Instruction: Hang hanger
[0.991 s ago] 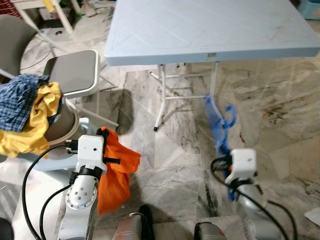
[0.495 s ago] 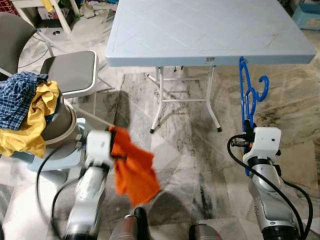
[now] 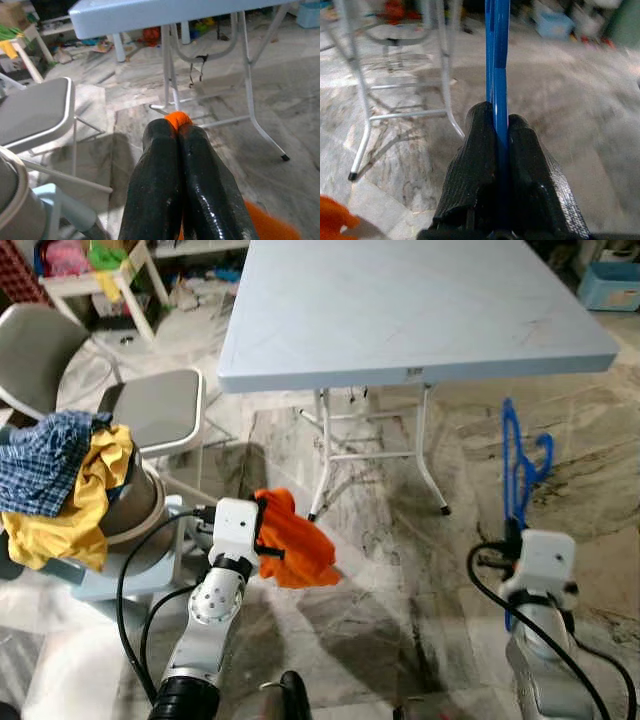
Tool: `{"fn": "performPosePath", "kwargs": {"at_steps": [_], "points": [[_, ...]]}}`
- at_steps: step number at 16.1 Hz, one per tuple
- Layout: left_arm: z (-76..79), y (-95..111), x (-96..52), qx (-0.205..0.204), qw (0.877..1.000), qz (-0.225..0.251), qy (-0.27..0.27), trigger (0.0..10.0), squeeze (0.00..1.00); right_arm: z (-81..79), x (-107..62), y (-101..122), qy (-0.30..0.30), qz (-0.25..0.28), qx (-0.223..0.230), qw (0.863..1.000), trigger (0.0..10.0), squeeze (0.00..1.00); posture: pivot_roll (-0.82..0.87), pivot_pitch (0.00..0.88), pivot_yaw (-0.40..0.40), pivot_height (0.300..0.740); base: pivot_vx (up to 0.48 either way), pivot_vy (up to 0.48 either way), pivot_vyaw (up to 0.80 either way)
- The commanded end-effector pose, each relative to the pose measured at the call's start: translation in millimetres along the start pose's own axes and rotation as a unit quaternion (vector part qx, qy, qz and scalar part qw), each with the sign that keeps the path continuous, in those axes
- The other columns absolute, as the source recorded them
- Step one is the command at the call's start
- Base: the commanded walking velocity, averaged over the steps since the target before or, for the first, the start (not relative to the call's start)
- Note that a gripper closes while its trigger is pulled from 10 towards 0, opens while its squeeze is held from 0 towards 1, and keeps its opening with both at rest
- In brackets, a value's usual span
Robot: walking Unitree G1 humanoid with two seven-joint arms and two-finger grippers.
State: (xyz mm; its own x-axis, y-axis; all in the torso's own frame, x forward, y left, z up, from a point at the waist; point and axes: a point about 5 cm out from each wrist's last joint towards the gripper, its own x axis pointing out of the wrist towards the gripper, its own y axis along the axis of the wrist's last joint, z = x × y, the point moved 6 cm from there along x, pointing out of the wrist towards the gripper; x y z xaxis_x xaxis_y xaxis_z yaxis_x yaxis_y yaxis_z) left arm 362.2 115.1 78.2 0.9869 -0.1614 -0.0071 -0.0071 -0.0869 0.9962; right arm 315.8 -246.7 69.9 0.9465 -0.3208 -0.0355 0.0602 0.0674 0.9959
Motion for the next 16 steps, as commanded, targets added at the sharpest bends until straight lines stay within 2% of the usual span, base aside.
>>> {"fn": "performPosePath", "kwargs": {"at_steps": [1,3,5,6,8,9,10,11,13,16], "points": [[-4.7,4.6,0.6,-0.001,1.000,0.012,-0.006,10.0,0.00,3.7,-8.1,-7.1,-0.018,-0.012,0.020,1.000,10.0,0.00,-0.33,0.141,0.123,0.740,0.000,0.000,0.00],[3.4,4.1,-1.3,-0.001,0.999,0.011,-0.032,10.0,0.00,-1.4,-13.3,-7.2,-0.014,-0.009,0.013,1.000,10.0,0.00,-0.32,0.160,0.136,0.740,0.000,0.000,-0.80],[7.7,13.8,-0.2,-0.014,0.998,0.027,-0.049,10.0,0.00,-5.0,-9.6,-4.5,-0.011,-0.007,0.023,1.000,10.0,0.00,-0.29,0.153,0.123,0.740,0.000,0.000,-0.80],[7.8,16.8,-1.5,-0.015,0.998,0.040,-0.055,10.0,0.00,-12.2,-4.9,-7.4,0.003,-0.011,0.027,1.000,10.0,0.00,-0.26,0.148,0.102,0.740,0.356,0.000,0.00],[-4.2,15.1,-3.2,-0.032,0.999,0.034,-0.020,10.0,0.00,-22.6,3.0,0.9,0.025,-0.009,0.039,0.999,10.0,0.00,-0.25,0.155,0.082,0.740,0.396,0.000,0.00],[-7.0,15.8,-5.6,-0.033,0.999,0.037,-0.013,10.0,0.00,-32.2,6.6,10.0,0.053,0.006,0.021,0.998,10.0,0.00,-0.23,0.164,0.075,0.740,0.394,0.000,0.00],[-6.3,6.8,-9.1,-0.028,0.999,0.026,-0.010,10.0,0.00,-32.4,8.9,4.5,0.054,-0.003,0.017,0.998,10.0,0.00,-0.22,0.166,0.067,0.740,0.409,0.000,0.00],[-8.2,5.9,-10.7,-0.033,0.999,0.024,-0.004,10.0,0.00,-32.3,9.8,2.5,0.051,-0.009,0.024,0.998,10.0,0.00,-0.22,0.174,0.061,0.740,0.409,0.000,0.00],[-10.0,5.5,-13.1,-0.034,0.999,0.026,0.000,10.0,0.00,-46.7,9.4,9.9,0.081,0.004,0.015,0.997,10.0,0.00,-0.21,0.173,0.050,0.740,0.409,0.000,0.00],[-10.2,8.8,-14.6,-0.035,0.999,0.030,0.005,10.0,0.00,-51.2,9.9,4.9,0.086,-0.005,0.017,0.996,10.0,0.00,-0.18,0.180,0.043,0.740,0.411,0.000,0.00]]}}
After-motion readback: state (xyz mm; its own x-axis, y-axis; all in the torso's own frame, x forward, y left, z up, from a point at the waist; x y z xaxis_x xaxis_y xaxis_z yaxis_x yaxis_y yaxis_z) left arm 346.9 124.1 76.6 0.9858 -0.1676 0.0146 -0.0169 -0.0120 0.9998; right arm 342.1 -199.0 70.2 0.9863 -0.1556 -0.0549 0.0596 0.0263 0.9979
